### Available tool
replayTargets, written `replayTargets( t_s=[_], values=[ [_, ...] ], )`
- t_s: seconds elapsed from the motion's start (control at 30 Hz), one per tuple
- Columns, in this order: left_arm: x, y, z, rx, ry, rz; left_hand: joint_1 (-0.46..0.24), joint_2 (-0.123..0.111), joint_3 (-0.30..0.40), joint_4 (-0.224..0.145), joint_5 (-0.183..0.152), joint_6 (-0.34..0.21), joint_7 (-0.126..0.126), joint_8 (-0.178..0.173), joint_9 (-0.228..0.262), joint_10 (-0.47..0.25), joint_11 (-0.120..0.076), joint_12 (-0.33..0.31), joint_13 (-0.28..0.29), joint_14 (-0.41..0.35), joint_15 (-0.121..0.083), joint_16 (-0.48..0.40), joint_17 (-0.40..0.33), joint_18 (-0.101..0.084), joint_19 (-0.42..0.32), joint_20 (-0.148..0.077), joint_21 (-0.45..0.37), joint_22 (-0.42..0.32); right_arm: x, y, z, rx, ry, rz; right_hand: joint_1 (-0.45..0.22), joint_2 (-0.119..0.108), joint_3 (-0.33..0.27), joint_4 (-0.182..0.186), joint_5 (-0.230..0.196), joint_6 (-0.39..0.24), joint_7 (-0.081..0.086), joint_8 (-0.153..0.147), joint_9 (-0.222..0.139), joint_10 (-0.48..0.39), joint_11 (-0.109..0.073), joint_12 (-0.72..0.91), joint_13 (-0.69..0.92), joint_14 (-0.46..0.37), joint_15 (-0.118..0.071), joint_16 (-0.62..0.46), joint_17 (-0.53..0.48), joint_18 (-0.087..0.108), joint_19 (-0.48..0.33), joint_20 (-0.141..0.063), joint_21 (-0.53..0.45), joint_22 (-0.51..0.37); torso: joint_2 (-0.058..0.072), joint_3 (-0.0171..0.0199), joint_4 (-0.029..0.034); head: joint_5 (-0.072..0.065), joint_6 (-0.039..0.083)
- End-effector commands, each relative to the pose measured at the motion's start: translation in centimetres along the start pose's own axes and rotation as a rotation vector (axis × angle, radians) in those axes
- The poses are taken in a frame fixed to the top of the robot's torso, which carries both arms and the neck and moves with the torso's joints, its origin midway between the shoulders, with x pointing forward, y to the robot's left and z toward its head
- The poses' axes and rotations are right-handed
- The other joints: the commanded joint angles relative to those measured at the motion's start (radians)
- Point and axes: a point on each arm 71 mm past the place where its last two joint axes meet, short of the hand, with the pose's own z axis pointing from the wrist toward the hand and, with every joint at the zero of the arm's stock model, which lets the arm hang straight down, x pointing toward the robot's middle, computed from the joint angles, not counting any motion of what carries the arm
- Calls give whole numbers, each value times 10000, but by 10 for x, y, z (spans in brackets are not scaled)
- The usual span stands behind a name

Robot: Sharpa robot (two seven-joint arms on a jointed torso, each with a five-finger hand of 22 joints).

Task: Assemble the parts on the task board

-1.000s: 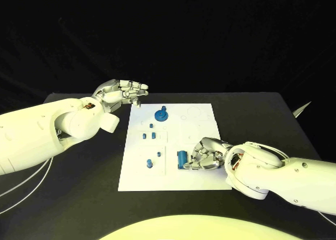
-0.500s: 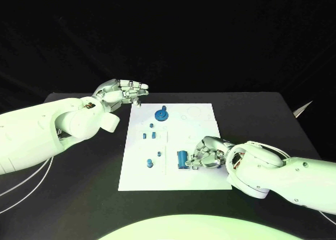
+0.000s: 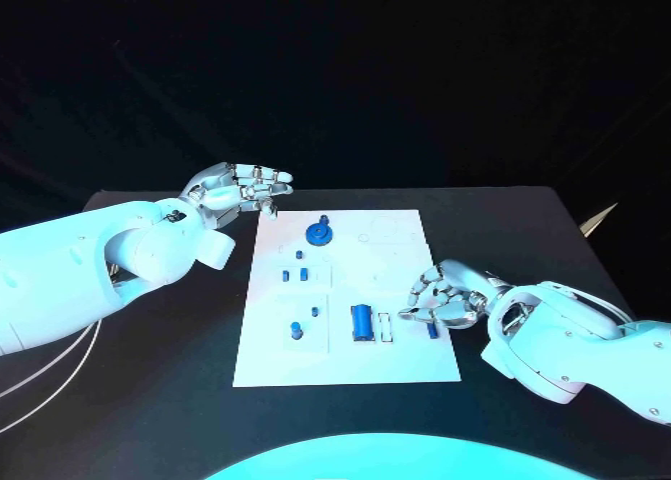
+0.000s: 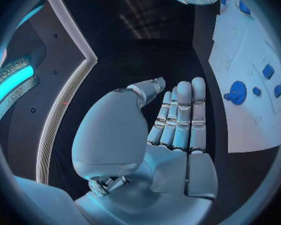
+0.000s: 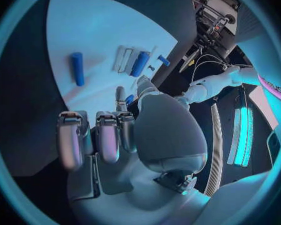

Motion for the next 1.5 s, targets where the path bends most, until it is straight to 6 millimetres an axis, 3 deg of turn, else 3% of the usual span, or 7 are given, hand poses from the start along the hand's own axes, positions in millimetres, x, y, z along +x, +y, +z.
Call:
replayTargets(
  t_s=[0.03, 0.23, 0.47, 0.77, 1.5],
  values=[
    [3, -1, 0, 132, 154, -10, -84, 35, -52, 24, 48, -71, 136, 30, -14, -78, 24, 35, -3, -85, -14, 46, -15, 70, -5, 85, -51, -17, -12, -7, -5, -235, -664, -69, 185, -22, 26, -88, -14, -76, 29, -91, -34, 839, 83, -46, 2416, 993, 101, -26, 2405, 42, 918, 97, 0, 2477, 4, -9, 9, -125, 83],
    [4, -2, 0, 174, 197, -22, -91, 31, -57, 28, 46, -71, 136, 34, -15, -79, 25, 40, -4, -86, -13, 48, -16, 69, -5, 86, -53, -18, -22, -28, -11, 282, -923, -917, 231, -94, 9, -85, -23, -24, 38, -120, -48, 833, 95, -59, 2411, 1000, 116, -12, 2436, 32, 928, 115, 49, 2490, 17, 5, 7, -264, 75],
    [5, -2, 0, 190, 225, -29, -91, 31, -57, 28, 46, -71, 136, 34, -15, -79, 25, 40, -4, -86, -13, 48, -16, 69, -5, 86, -53, -18, -13, -40, -13, 777, -575, -1424, 15, -194, -135, 259, -23, 360, -51, -95, -31, 964, 28, 251, 2545, 1024, 73, 40, 2548, -15, 979, 115, 294, 2557, 17, 14, 15, -276, 57],
    [5, -2, 0, 177, 253, -36, -110, 28, -67, 42, 43, -73, 135, 43, -16, -81, 25, 52, -4, -88, -10, 51, -18, 68, -6, 89, -58, -22, 10, -45, -6, 1322, 84, -1639, -276, -175, -311, 328, -22, 541, -114, -76, 18, 960, -26, 239, 2540, 1027, 27, 46, 2560, -16, 981, 81, 302, 2559, 17, 10, 51, -259, 13],
    [4, -2, 0, 151, 263, -37, -110, 28, -67, 42, 43, -73, 135, 43, -16, -81, 25, 52, -4, -88, -10, 51, -18, 68, -6, 89, -58, -22, 25, -46, 5, 1551, 425, -2041, -125, -19, -244, 237, -3, 684, -184, -46, 81, 951, -88, 216, 2531, 1030, -24, 52, 2574, -16, 981, 39, 299, 2558, 22, 8, 31, -191, 3]
  ],
)
